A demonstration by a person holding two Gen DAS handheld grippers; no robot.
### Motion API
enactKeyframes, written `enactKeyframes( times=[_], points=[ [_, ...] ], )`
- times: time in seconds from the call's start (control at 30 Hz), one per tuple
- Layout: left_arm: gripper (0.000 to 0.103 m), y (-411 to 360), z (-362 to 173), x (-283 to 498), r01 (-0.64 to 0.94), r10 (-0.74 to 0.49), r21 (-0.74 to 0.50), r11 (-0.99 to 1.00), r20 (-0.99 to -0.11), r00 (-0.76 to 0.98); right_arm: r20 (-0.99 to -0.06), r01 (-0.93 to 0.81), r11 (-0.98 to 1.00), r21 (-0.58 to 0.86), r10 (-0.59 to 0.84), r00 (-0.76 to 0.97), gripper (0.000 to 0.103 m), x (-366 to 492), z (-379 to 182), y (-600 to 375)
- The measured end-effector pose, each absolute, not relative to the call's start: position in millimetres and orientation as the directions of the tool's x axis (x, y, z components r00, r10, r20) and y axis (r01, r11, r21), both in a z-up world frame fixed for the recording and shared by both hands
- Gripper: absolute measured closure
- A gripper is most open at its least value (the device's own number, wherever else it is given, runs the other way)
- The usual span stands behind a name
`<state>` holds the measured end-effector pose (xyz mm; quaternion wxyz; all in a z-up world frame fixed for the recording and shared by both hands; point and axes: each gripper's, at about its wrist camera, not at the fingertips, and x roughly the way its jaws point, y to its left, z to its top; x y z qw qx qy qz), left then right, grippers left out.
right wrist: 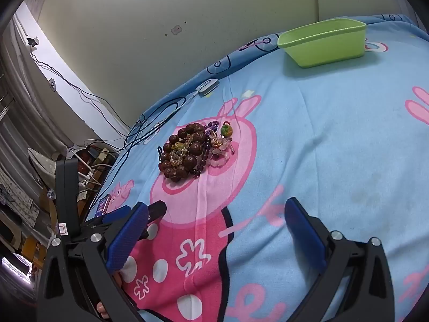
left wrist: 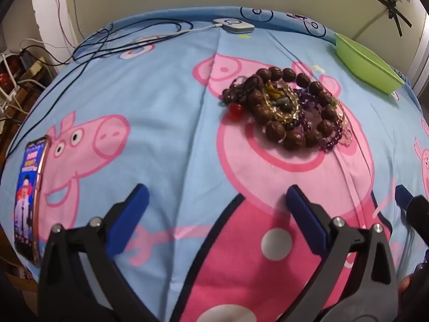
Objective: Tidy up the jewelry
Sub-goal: 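Grasp the brown wooden bead bracelet from the pile with the right gripper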
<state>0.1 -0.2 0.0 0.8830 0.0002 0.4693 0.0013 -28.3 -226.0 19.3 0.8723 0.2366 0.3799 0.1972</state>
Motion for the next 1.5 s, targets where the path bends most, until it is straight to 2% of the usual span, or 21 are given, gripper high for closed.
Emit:
enactKeyframes(
  times=[0.23,0.37,0.47,0.53,0.6,0.63,0.77,0.83,0.97,1.0,1.07,1.17,1.27,1.43,1.5],
  points=[
    [0.005,-0.4,0.8,-1.9,0.011,-0.002,0.006,1.0,-0.823,0.568,-0.576,-0.162,0.816,0.555,0.517,0.633,0.02,-27.7,19.6,-224.6],
    [0.005,-2.4,1.6,-4.8,0.081,-0.044,0.002,0.997,-0.825,0.563,-0.587,-0.164,0.816,0.554,0.523,0.619,0.02,-25.0,21.7,-226.8],
    [0.005,12.8,7.3,-8.7,0.106,-0.124,-0.077,0.991,-0.817,0.563,-0.622,-0.171,0.846,0.505,0.494,0.607,0.021,-20.7,27.3,-223.3],
    [0.005,26.1,12.0,-7.2,0.086,-0.18,-0.159,0.984,-0.805,0.565,-0.61,-0.21,0.848,0.487,0.502,0.613,0.023,-15.4,33.5,-218.6],
    [0.012,32.6,14.4,-1.6,0.072,-0.194,-0.187,0.98,-0.802,0.565,-0.605,-0.257,0.855,0.451,0.505,0.616,0.039,-4.3,45.2,-211.9],
    [0.019,34.4,15.4,0.9,0.07,-0.197,-0.192,0.979,-0.8,0.567,-0.606,-0.284,0.861,0.422,0.501,0.618,0.05,1.9,51.4,-206.9],
    [0.035,40.5,17.0,6.8,0.083,-0.249,-0.246,0.966,-0.787,0.564,-0.651,-0.379,0.883,0.279,0.464,0.601,0.072,42.4,62.6,-174.5],
    [0.04,41.4,17.7,11.1,0.098,-0.278,-0.271,0.958,-0.781,0.56,-0.678,-0.398,0.884,0.245,0.45,0.581,0.078,60.7,58.3,-161.4],
    [0.041,42.0,16.1,11.7,0.108,-0.297,-0.288,0.952,-0.774,0.559,-0.749,-0.429,0.887,0.173,0.401,0.528,0.103,94.4,37.9,-137.1],
    [0.041,42.9,15.4,10.3,0.111,-0.303,-0.292,0.95,-0.771,0.56,-0.764,-0.431,0.891,0.14,0.374,0.525,0.103,99.0,33.2,-133.7],
    [0.041,42.6,14.6,9.2,0.127,-0.324,-0.307,0.943,-0.764,0.558,-0.764,-0.427,0.889,0.167,0.391,0.514,0.103,97.2,33.8,-139.2],
    [0.041,40.3,13.8,4.8,0.156,-0.356,-0.327,0.932,-0.751,0.557,-0.69,-0.42,0.864,0.278,0.484,0.538,0.103,63.9,57.3,-169.4],
    [0.041,31.4,17.2,1.0,0.212,-0.397,-0.338,0.917,-0.727,0.56,-0.623,-0.41,0.852,0.325,0.519,0.585,0.103,19.9,77.2,-194.5],
    [0.041,-5.0,24.7,-1.8,0.338,-0.463,-0.324,0.884,-0.71,0.53,-0.657,-0.265,0.918,0.294,0.395,0.642,0.103,-14.1,65.7,-231.7],
    [0.041,-22.5,24.6,-2.0,0.38,-0.482,-0.318,0.869,-0.716,0.505,-0.691,-0.176,0.926,0.334,0.368,0.622,0.103,-12.9,47.0,-250.1]
  ],
)
